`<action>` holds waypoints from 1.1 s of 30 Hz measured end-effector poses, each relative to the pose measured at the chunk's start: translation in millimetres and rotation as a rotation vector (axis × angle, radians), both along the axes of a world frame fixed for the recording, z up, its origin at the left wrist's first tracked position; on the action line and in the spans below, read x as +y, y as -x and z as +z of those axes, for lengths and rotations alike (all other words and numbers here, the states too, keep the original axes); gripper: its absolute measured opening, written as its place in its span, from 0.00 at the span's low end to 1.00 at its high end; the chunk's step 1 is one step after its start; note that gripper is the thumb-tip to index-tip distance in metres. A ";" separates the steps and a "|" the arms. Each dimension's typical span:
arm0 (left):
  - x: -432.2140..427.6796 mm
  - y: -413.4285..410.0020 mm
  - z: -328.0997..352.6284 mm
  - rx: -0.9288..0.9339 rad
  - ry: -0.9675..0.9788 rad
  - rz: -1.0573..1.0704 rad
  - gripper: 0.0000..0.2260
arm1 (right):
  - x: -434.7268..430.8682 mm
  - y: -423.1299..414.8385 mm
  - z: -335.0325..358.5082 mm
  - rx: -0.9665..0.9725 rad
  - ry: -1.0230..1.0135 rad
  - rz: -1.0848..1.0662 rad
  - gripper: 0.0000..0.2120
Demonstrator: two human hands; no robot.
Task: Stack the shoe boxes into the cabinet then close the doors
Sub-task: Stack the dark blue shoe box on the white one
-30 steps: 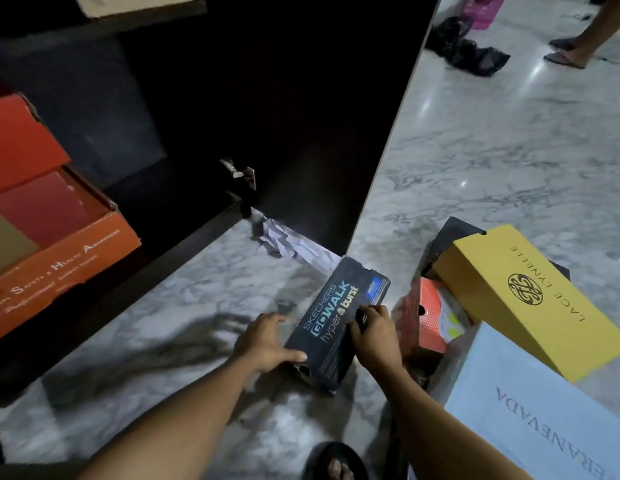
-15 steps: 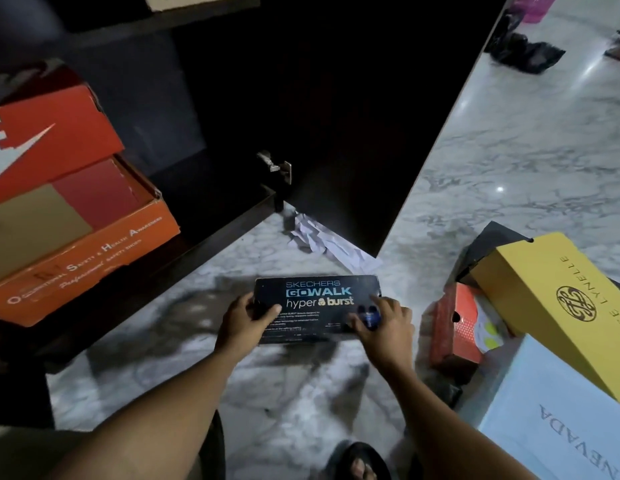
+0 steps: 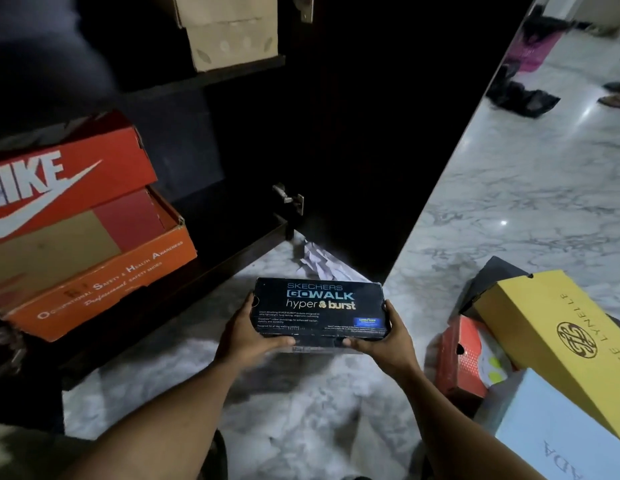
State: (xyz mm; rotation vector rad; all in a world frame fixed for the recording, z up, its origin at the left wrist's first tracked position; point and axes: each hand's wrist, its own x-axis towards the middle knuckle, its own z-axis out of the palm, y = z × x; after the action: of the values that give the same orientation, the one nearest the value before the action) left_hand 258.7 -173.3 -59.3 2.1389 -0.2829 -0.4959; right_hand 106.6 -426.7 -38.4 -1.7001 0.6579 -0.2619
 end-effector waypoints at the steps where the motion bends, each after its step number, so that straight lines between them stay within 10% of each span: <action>1: 0.2 -5.7 19.1 -0.029 0.032 0.018 0.63 | 3.2 -3.8 16.8 -0.032 0.017 0.003 0.41; 19: 35.3 -47.9 486.6 -0.720 0.403 0.193 0.42 | 76.8 -45.0 411.4 -0.731 0.405 -0.191 0.43; 28: 7.3 -117.3 565.1 -0.676 0.438 0.329 0.57 | 88.0 -121.2 495.2 -0.788 0.481 -0.282 0.46; 33: -11.2 -161.5 563.6 -0.695 0.476 0.202 0.41 | 84.3 -175.0 507.4 -0.761 0.521 -0.261 0.40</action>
State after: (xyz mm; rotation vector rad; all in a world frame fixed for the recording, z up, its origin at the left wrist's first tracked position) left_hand 420.2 -184.5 504.2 1.7715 -0.5042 0.4179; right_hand 281.6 -342.5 469.0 -1.8024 0.2348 -1.2813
